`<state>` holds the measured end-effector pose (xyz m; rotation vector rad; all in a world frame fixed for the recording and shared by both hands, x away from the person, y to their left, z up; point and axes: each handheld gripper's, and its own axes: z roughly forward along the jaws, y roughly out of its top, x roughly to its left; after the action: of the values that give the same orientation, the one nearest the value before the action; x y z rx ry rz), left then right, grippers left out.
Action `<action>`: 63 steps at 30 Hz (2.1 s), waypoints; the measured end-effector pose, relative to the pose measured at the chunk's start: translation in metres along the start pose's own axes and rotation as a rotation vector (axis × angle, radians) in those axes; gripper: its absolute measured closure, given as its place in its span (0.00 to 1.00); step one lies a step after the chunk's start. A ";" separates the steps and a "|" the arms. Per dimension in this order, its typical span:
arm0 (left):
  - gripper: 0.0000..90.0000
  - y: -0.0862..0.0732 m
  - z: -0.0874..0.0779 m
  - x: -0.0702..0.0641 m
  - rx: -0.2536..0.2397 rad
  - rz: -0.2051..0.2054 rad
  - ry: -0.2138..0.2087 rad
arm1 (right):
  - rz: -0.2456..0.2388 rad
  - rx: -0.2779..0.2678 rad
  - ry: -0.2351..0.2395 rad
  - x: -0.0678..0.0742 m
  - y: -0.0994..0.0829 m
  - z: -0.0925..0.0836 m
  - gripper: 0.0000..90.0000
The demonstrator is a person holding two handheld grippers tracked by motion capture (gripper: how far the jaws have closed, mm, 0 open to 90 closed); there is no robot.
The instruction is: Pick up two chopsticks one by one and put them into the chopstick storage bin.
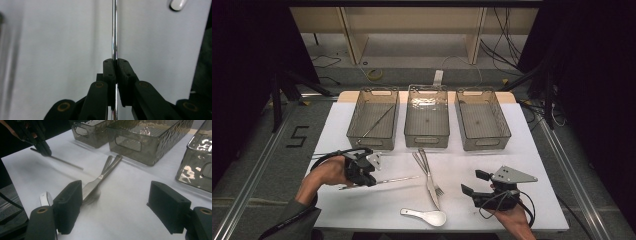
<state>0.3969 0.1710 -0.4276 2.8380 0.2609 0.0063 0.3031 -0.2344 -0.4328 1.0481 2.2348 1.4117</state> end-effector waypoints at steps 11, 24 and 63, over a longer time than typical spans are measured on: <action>0.94 0.003 -0.022 0.012 -0.191 -0.197 0.147 | 0.007 0.000 0.001 -0.001 0.000 0.000 0.31; 0.94 0.000 -0.049 0.031 -0.394 -0.410 0.299 | 0.011 -0.012 -0.005 -0.002 0.000 -0.001 0.31; 0.94 0.021 -0.089 0.129 -0.526 -0.662 0.411 | 0.015 -0.027 0.002 -0.003 -0.001 -0.002 0.31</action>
<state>0.5251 0.1996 -0.3390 2.0918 1.0902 0.4476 0.3035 -0.2378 -0.4327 1.0569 2.2080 1.4456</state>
